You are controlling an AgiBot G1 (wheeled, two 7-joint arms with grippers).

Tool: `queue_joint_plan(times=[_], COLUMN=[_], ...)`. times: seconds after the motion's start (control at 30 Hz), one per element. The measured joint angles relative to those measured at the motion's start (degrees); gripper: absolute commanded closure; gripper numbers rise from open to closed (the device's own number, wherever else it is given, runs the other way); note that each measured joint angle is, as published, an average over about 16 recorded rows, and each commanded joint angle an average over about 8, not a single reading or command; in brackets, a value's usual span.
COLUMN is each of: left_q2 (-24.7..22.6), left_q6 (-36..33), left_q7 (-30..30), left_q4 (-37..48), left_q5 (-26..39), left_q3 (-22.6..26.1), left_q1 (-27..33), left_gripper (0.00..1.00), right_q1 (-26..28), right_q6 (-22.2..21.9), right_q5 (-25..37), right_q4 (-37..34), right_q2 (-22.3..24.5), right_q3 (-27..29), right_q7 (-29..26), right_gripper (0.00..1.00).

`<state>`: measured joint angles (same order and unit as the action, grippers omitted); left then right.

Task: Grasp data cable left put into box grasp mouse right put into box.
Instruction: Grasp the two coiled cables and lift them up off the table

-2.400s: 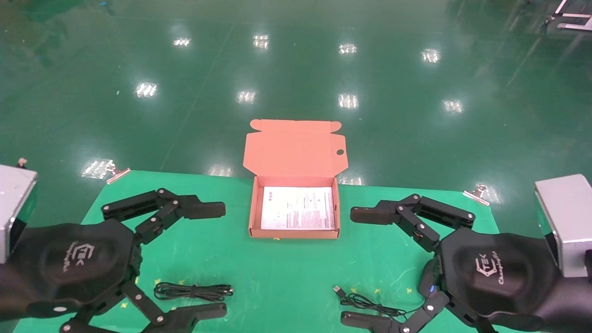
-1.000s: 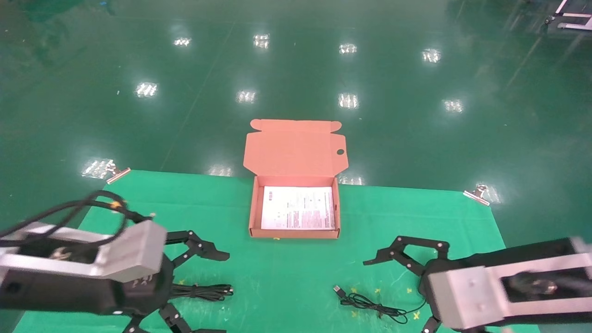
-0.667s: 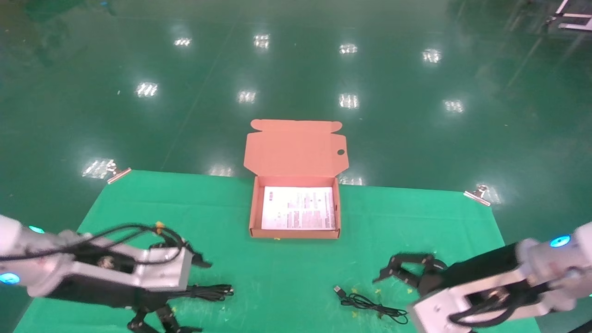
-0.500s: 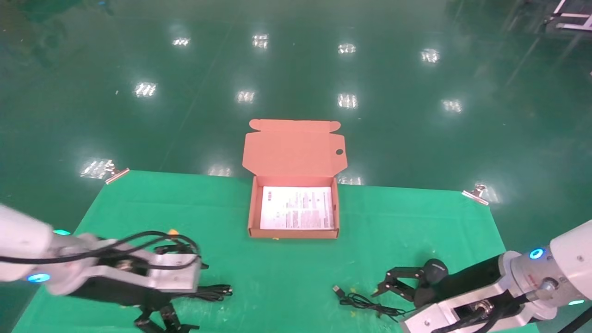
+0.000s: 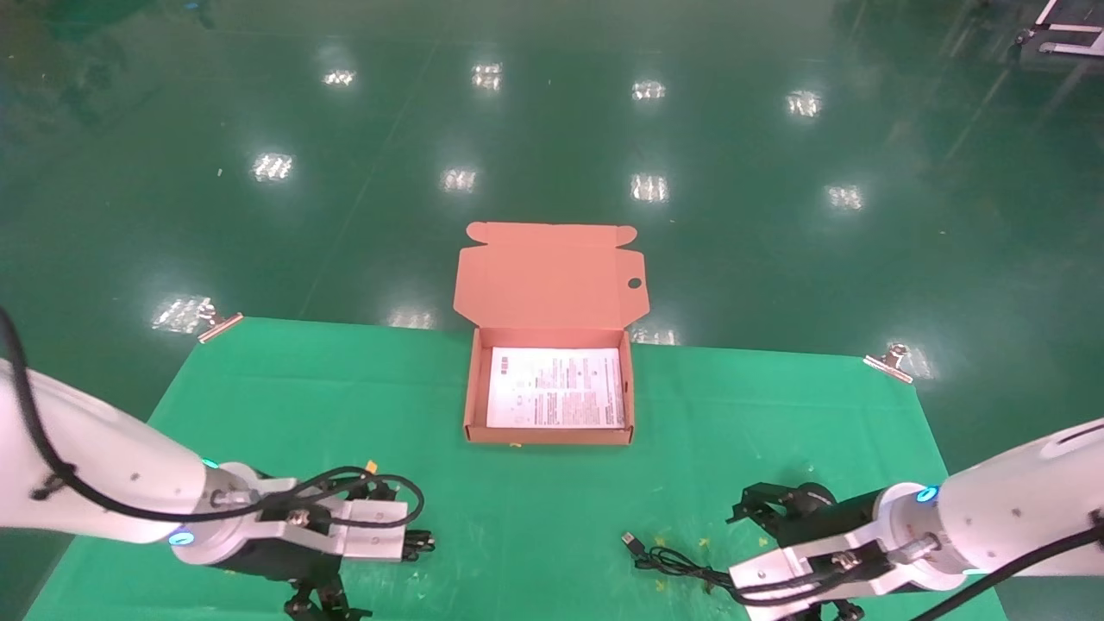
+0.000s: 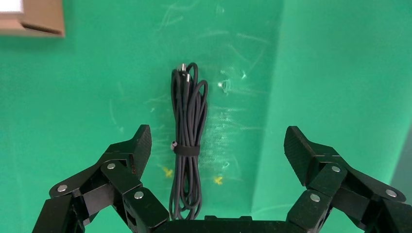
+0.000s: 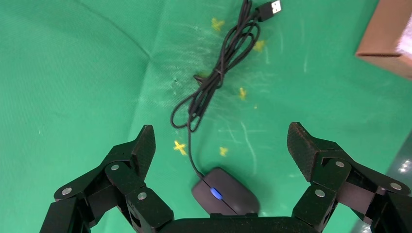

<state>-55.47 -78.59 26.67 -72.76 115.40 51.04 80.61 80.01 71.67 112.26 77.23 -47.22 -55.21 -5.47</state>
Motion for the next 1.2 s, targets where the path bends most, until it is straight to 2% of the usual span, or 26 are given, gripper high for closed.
queue_joint_plan(times=[0.5,0.93,0.97,1.2], left_q2=[-4.90,-8.92,-9.18,-10.36], left_q6=[5.51,9.98,10.36,12.40], left_q7=[-1.76,-8.59,-9.22,-12.36], left_q4=[14.23,31.75,32.91,38.16], left_q5=[1.72,-0.48,-0.52,-0.52], left_q3=[0.21,-1.00,-1.04,-1.16], left_q1=[-0.33,2.04,2.24,3.20], left_gripper=[0.00,0.00,0.07,0.95], right_q1=[-3.29,-3.71,-3.69,-3.58], right_q6=[-4.28,-7.13,-7.41,-9.02], right_q5=[4.45,4.34,4.33,4.42], right_q4=[-3.05,-12.25,-13.09,-17.33], right_q2=[-3.15,-7.82,-8.20,-10.10], right_q3=[-0.73,-0.93,-0.95,-1.05], right_q7=[-6.25,-5.60,-5.36,-4.01], right_gripper=[0.00,0.00,0.05,0.93])
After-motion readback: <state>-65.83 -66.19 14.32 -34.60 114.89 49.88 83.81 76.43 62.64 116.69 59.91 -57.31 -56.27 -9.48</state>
